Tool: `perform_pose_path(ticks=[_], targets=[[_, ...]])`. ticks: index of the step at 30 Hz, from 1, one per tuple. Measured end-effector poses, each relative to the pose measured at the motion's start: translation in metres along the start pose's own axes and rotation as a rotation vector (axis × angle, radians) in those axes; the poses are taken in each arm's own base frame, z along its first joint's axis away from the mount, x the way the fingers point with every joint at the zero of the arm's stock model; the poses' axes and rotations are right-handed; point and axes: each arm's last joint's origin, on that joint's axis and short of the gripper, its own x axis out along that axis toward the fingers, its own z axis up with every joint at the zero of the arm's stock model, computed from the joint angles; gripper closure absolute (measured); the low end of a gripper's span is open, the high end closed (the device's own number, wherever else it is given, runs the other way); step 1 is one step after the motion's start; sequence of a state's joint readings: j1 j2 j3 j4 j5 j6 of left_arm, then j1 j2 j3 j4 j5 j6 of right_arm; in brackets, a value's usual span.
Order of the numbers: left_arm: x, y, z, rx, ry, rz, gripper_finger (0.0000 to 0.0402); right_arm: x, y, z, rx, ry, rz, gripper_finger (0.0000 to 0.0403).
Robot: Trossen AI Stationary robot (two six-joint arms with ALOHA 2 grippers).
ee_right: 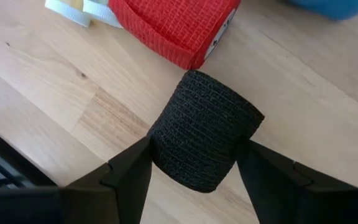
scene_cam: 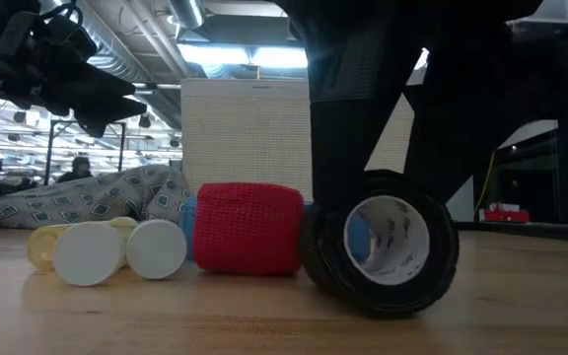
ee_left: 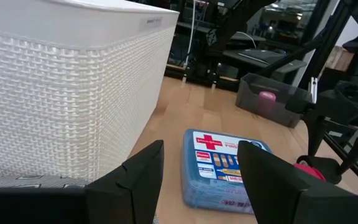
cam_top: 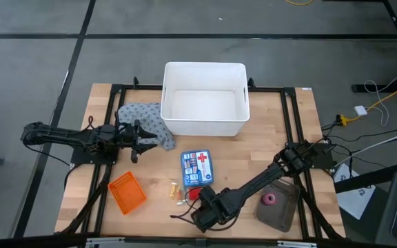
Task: Pick & place medical supplies in basket/bin
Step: Put the black bandage into the black bin
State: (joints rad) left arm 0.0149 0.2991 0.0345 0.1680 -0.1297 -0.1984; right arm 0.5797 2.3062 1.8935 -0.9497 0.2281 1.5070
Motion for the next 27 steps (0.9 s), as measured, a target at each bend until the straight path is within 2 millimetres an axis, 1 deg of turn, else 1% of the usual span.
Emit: perform_pose_path(ticks=[3,11,14,18,21,23,27], targets=[[0.0,0.0,0.0,0.0,0.0,0.0,0.0201,0.0,0.0,0.0,-0.003,-0.008,0.003,0.019],[0.0,0.0,0.0,0.001,0.0,0.0,0.0201,0.0,0.002,0.0,-0.018,-0.021,0.021,0.026],[0.0,0.0,0.0,0.001,0.0,0.0,0.0201,-0.003,0.004,0.001,-0.023,-0.026,0.027,0.0274],[0.0,0.0,0.0,0.001,-0.001,0.0,0.0201,-0.01,0.011,0.005,-0.053,-0.05,0.05,0.0281],[0.0,0.0,0.001,0.0,-0.01,-0.002,0.0201,-0.023,0.016,0.012,-0.077,-0.078,0.047,0.0282],[0.0,0.0,0.002,-0.001,-0.015,-0.003,0.0201,-0.036,0.019,0.014,-0.094,-0.085,0.048,0.0283],[0.0,0.0,0.002,-0.001,-0.015,-0.004,0.0201,-0.064,0.018,0.016,-0.119,-0.082,-0.007,0.0283]])
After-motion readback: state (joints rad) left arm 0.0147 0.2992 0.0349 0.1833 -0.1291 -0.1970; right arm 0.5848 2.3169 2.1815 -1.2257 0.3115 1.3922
